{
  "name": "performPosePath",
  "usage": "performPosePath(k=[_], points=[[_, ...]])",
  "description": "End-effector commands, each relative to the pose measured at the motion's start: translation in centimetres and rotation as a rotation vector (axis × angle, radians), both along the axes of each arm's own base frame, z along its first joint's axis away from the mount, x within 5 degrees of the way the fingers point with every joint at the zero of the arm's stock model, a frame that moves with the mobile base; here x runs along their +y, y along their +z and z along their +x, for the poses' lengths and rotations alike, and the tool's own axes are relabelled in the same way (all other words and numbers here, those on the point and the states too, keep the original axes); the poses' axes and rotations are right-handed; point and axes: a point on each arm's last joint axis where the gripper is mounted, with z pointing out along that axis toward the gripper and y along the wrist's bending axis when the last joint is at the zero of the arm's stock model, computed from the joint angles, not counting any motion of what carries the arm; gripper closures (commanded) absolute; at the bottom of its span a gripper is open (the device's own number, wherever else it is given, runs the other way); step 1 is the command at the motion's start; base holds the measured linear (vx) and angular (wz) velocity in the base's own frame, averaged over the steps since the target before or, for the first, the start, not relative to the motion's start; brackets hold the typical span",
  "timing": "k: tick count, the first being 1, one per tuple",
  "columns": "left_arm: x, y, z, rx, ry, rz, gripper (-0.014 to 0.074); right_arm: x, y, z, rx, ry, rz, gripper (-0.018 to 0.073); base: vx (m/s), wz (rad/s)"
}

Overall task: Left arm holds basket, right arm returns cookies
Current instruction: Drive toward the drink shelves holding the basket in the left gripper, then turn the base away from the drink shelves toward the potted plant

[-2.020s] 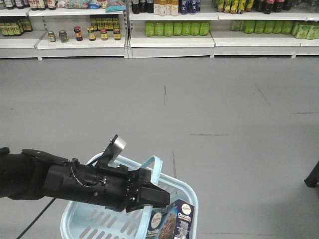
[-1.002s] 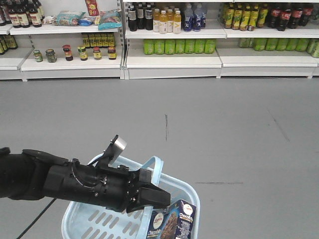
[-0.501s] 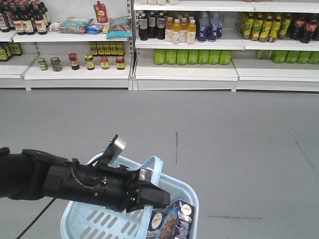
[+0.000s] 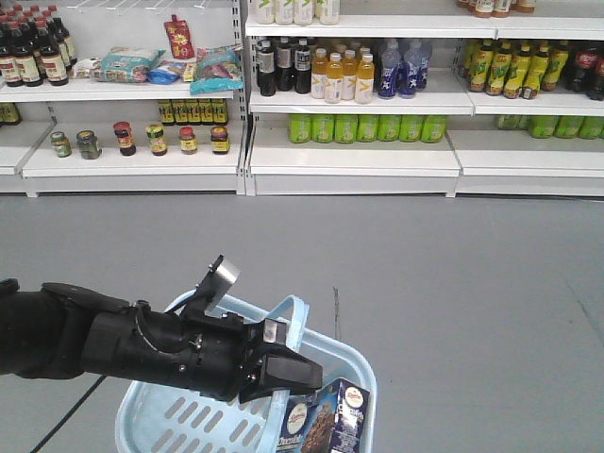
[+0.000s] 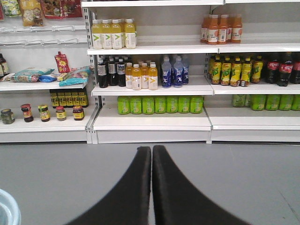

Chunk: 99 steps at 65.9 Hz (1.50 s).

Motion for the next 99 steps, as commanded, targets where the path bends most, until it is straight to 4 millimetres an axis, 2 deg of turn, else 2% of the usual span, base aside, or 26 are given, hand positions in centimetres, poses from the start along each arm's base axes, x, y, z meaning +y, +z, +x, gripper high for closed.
performPosePath(k=[1, 99], points=[[-0.42, 2.8, -0.22, -0.041, -0.013, -0.125, 0.0603, 0.02, 0.8, -0.05, -0.089, 0.002, -0.005, 0.0568, 0.39, -0.03], [-0.42, 2.8, -0.22, -0.041, -0.013, -0.125, 0.0603, 0.02, 0.8, -0.05, -0.089, 0.002, -0.005, 0.0568, 0.37, -0.03]])
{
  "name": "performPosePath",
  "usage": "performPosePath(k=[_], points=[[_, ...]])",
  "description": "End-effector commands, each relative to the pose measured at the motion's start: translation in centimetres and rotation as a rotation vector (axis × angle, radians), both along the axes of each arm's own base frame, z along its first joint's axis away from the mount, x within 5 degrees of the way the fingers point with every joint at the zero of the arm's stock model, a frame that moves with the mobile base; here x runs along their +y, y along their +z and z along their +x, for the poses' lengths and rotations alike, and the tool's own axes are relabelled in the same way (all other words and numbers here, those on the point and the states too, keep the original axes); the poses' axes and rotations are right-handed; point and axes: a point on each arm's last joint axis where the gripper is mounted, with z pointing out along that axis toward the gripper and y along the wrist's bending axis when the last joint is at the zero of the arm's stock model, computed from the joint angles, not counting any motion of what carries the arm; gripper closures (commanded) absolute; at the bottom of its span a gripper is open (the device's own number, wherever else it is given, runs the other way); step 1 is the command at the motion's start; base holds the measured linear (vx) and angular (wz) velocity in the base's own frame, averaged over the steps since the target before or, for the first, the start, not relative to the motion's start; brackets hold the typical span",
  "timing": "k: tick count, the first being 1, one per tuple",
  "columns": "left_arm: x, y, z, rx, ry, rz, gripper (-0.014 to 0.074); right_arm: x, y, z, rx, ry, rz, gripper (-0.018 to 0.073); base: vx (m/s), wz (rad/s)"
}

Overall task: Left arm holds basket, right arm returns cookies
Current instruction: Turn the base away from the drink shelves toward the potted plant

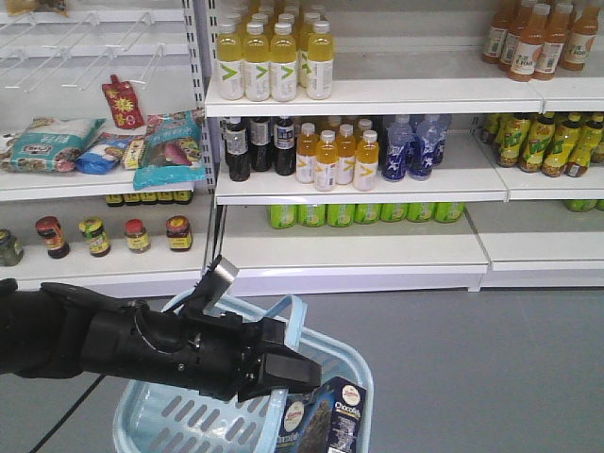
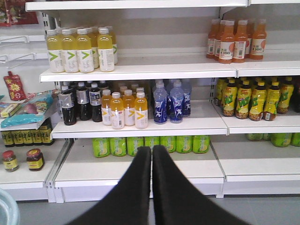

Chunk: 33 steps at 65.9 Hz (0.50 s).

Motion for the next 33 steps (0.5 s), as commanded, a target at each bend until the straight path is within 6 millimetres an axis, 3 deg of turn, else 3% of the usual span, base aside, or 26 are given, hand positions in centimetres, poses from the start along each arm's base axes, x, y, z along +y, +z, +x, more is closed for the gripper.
performPosePath(k=[1, 15, 33], points=[[-0.42, 2.8, -0.24, -0.04, -0.014, -0.126, 0.0603, 0.02, 0.8, -0.05, -0.089, 0.002, -0.005, 0.0568, 0.34, -0.17], [-0.42, 2.8, -0.24, -0.04, -0.014, -0.125, 0.0603, 0.02, 0.8, -0.05, -0.089, 0.002, -0.005, 0.0568, 0.32, -0.34], [-0.42, 2.8, -0.24, -0.04, -0.014, -0.125, 0.0603, 0.02, 0.8, -0.05, -0.089, 0.002, -0.005, 0.0568, 0.27, -0.57]])
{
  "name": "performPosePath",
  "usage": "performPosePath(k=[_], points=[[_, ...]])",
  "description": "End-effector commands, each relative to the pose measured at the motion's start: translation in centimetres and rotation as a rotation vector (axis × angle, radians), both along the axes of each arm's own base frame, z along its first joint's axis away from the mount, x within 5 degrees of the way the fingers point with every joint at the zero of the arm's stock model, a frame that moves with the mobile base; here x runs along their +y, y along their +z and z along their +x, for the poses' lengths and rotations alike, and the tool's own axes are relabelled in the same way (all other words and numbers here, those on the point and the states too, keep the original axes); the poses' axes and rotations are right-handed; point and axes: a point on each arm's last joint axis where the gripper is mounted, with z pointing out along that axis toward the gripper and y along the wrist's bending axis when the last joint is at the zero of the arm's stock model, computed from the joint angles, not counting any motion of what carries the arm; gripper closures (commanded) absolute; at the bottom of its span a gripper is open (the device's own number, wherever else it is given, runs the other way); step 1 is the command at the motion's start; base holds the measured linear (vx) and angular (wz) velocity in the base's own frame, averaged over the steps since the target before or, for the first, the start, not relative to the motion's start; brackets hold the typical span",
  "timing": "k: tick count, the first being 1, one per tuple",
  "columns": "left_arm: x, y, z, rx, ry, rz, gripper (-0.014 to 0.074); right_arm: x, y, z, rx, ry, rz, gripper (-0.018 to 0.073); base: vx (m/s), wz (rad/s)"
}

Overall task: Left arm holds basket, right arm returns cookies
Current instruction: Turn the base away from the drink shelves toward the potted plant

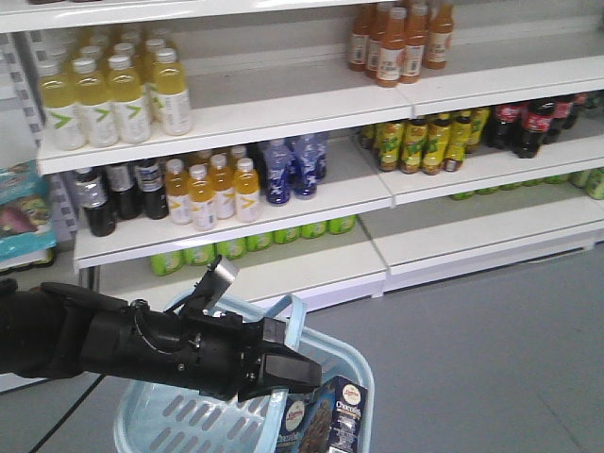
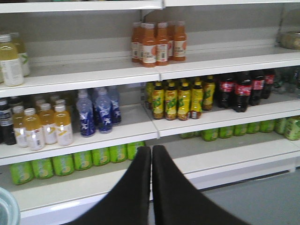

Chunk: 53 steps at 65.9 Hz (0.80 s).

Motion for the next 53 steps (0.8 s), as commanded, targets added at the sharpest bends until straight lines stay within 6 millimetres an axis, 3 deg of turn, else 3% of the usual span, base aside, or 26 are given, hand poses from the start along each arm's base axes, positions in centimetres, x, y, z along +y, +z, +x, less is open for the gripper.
performPosePath(k=[1, 53], points=[[-0.42, 2.8, -0.24, -0.04, -0.014, -0.125, 0.0603, 0.02, 0.8, -0.05, -0.089, 0.002, -0.005, 0.0568, 0.24, -0.65], [-0.42, 2.8, -0.24, -0.04, -0.014, -0.125, 0.0603, 0.02, 0.8, -0.05, -0.089, 0.002, -0.005, 0.0568, 0.18, -0.66]])
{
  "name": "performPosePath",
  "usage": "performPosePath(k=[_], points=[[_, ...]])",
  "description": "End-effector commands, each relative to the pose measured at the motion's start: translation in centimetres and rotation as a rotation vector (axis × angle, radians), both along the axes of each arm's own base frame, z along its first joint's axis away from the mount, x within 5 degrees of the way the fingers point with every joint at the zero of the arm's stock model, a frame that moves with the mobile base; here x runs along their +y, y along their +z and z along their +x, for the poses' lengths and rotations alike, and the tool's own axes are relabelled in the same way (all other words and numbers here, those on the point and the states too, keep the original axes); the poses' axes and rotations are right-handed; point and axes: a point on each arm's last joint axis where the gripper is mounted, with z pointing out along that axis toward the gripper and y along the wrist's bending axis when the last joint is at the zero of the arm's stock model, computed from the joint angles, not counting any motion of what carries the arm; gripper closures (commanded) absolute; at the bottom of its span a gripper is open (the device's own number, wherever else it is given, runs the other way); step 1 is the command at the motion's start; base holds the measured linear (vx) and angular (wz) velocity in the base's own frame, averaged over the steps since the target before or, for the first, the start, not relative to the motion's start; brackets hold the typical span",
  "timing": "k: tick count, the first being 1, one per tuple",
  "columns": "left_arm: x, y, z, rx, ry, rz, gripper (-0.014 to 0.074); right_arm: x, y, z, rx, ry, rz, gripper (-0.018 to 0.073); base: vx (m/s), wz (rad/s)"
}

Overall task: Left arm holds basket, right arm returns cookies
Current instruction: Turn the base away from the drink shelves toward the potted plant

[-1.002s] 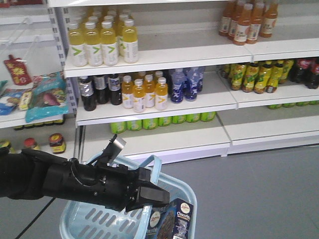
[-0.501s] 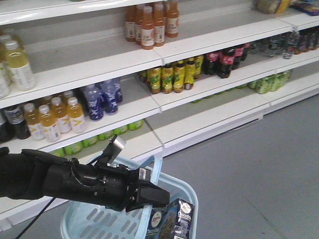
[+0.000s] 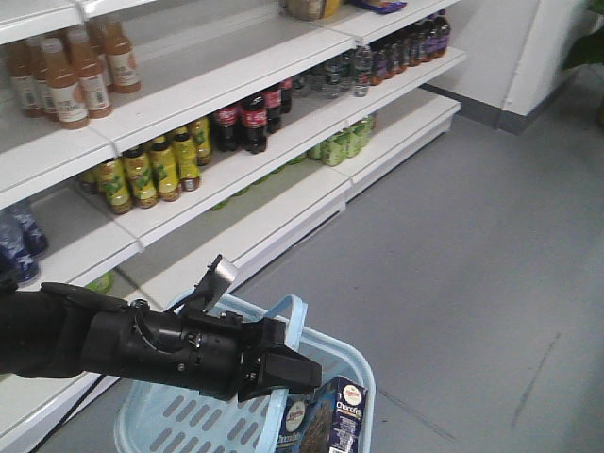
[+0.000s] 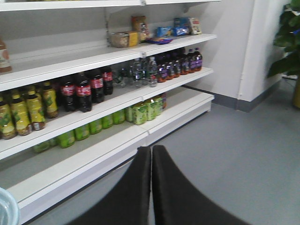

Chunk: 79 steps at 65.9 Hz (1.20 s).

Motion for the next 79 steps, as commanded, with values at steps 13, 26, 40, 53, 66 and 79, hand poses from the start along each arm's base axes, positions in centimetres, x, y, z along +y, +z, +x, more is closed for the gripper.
performPosePath(k=[13, 26, 40, 53, 66, 79], points=[[-0.42, 2.8, -0.24, -0.039, -0.013, -0.125, 0.0603, 0.02, 0.8, -0.05, -0.089, 0.002, -0.005, 0.0568, 0.15, -0.62], [-0.42, 2.8, -0.24, -0.039, -0.014, -0.126, 0.0603, 0.02, 0.8, -0.05, -0.089, 0.002, -0.005, 0.0568, 0.15, -0.62], [-0.42, 2.8, -0.24, -0.039, -0.014, -0.126, 0.0603, 0.02, 0.8, -0.05, -0.089, 0.002, -0.005, 0.0568, 0.16, -0.61], [-0.42, 2.8, -0.24, -0.039, -0.014, -0.126, 0.0603, 0.02, 0.8, -0.05, -0.089, 0.002, -0.005, 0.0568, 0.16, -0.63], [-0.42, 2.8, -0.24, -0.039, -0.014, -0.126, 0.0603, 0.02, 0.8, -0.05, -0.089, 0.002, -0.005, 0.0568, 0.17, -0.65], [-0.42, 2.8, -0.24, -0.039, -0.014, -0.126, 0.0603, 0.02, 0.8, -0.05, -0.089, 0.002, -0.005, 0.0568, 0.17, -0.54]])
